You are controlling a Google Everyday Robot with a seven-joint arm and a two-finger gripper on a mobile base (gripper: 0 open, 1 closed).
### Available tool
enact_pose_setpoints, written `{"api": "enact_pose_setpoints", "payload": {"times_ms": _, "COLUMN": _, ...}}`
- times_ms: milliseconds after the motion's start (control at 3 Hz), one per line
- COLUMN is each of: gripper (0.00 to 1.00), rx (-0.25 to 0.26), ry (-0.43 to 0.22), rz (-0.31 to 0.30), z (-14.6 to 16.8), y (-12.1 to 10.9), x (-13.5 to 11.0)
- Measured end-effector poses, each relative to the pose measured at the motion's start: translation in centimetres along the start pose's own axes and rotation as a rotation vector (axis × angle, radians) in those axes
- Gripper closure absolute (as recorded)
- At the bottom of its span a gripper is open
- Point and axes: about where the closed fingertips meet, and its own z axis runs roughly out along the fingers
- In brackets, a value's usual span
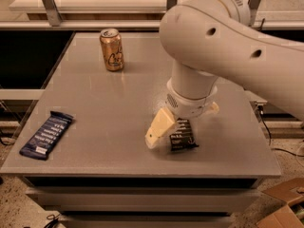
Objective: Move rxbar chocolate near orange can
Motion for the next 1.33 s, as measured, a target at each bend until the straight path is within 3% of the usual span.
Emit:
{"api": "enact_pose_setpoints", "payload": {"times_ms": 333, "gripper": 0.00, "rx": 0.007, "ry": 0.001, "rz": 0.023, "z": 0.92, "y": 0.52, "x": -0.70}}
{"api": "enact_pose_setpoints", "payload": {"times_ms": 667, "gripper": 0.18, "rx": 0.004, "ry": 0.007, "rz": 0.035, "z": 1.64, "y": 0.91, "x": -0.83}}
{"api": "enact_pose_setpoints", "payload": {"times_ms": 1333, "gripper": 0.64, "rx": 0.003, "ry": 0.009, "rz": 0.038, "z": 1.04, "y": 0.97, "x": -0.89}}
